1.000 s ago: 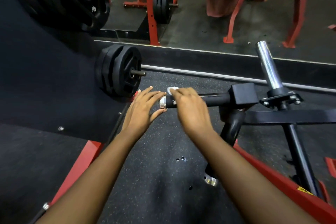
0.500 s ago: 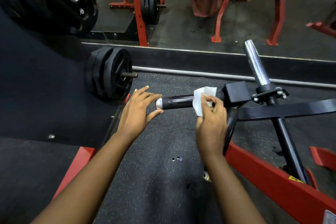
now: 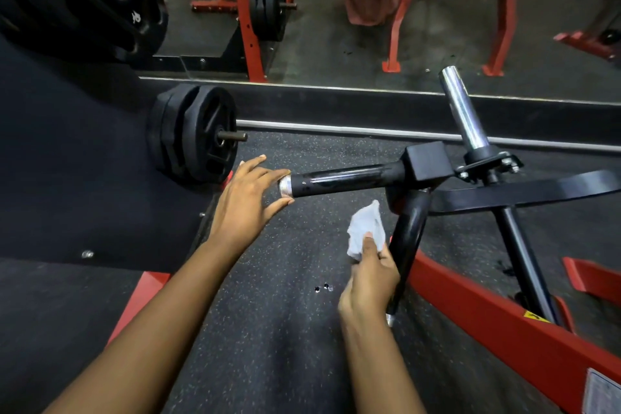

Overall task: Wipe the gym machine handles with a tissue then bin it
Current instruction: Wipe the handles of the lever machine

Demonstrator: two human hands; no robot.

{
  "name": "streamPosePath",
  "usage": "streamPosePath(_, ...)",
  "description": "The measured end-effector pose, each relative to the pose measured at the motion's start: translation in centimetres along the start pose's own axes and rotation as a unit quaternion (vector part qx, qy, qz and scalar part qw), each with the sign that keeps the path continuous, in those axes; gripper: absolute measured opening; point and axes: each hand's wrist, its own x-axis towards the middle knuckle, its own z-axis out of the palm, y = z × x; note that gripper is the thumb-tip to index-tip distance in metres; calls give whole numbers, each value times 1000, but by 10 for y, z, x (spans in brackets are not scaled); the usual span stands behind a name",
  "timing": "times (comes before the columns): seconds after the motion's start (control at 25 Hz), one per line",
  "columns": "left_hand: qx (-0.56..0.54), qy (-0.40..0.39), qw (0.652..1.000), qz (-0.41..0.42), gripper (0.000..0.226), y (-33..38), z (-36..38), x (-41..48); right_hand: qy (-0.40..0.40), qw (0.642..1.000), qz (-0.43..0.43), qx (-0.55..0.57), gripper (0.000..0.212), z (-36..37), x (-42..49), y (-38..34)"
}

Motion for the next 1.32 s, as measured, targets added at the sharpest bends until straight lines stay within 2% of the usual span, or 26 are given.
streamPosePath(0.04, 1, -2, 1000, -4, 48, 1, -1, 0, -11, 996, 62, 69, 18, 3, 0, -7)
streamPosePath(0.08, 1, -5, 1000, -7, 48, 1, -2, -1, -21, 989, 88, 116, 19, 8, 1, -14)
streamPosePath(0.2, -3, -7, 1000, -14, 49, 4, -4, 0, -30, 978, 72, 193, 34, 28, 4, -36)
streamPosePath(0.32, -9, -4, 1000, -26, 50, 6, -4, -2, -33, 988, 35, 149, 41, 49, -2, -33)
streamPosePath(0.48, -20, 0, 999, -29, 49, 5, -3, -2, -85, 992, 59, 68, 41, 55, -32, 2)
streamPosePath(0.76, -48, -6, 998, -49, 51, 9, -6, 0, -46, 979, 9, 198, 42, 40, 14, -43)
streamPosePath(1.0, -75, -21, 996, -38, 50, 0, -4, 2, -87, 981, 90, 152, 39, 66, -23, 5)
streamPosePath(1.16, -77, -27, 996, -35, 49, -3, -7, 3, -158, 976, 119, 95, 35, 67, -40, 25)
streamPosePath(1.32, -84, -26, 995, -39, 50, 0, -7, 2, -119, 976, 106, 146, 39, 61, -15, -2)
